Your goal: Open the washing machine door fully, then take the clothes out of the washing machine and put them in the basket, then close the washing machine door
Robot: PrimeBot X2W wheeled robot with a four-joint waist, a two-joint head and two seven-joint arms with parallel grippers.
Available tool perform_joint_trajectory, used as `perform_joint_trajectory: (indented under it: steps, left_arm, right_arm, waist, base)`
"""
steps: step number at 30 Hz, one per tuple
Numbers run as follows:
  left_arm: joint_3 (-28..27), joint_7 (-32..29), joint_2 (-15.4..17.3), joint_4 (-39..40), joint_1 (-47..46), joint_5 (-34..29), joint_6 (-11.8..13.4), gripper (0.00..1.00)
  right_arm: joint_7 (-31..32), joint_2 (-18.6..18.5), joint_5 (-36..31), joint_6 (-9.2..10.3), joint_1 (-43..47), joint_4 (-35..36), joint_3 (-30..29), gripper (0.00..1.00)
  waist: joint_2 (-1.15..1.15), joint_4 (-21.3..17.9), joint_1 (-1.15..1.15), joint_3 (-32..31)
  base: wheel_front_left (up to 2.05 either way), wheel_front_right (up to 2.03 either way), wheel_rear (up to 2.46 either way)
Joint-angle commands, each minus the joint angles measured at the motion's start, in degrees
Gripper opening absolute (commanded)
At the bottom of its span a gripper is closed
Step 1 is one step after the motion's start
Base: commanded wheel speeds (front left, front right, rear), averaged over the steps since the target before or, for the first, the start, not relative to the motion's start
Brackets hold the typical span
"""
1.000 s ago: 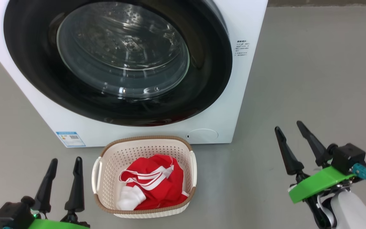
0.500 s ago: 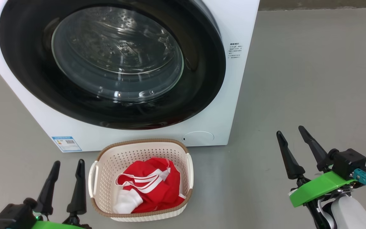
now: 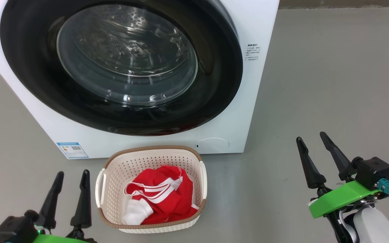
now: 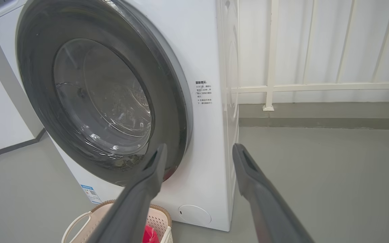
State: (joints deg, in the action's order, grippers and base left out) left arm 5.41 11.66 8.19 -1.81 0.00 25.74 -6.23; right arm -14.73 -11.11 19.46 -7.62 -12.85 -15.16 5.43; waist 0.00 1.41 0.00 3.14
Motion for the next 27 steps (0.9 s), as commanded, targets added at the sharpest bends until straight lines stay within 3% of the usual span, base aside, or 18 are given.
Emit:
perform_joint_trajectory:
  steps: [1, 20, 21, 27]
  left_arm:
    - [-1.8, 0.1, 1.3, 1.5, -1.2, 0.5, 0.3, 1.0]
    - [-1.4, 0.3, 1.7, 1.2, -1.3, 1.3, 0.7, 1.0]
    - [0.5, 0.0, 0.4, -0.1, 0.0, 1.0, 0.5, 0.0]
    - [1.0, -0.1, -1.4, -3.3, 1.3, 1.2, 0.4, 0.0]
  right_arm:
    - [-0.3, -0.2, -0.9, 0.13, 0.3, 1.6, 1.0, 1.0]
    - [-0.3, -0.1, -0.9, 0.13, 0.2, 1.6, 0.5, 1.0]
    - [0.0, 0.1, -0.2, 0.0, 0.0, 0.0, -0.5, 0.0]
    - [0.1, 1.2, -0.1, -0.01, 1.9, -3.3, -0.3, 0.0]
  waist:
    - [0.0, 0.0, 0.0, 0.0]
    - [0.0, 0.2, 0.0, -0.2]
    - [0.0, 0.2, 0.0, -0.2]
    - [0.0, 0.2, 0.0, -0.2]
  base:
    - [0.0, 0.0, 0.0]
    - [0.0, 0.0, 0.0]
    - [0.0, 0.0, 0.0]
    - [0.0, 0.0, 0.0]
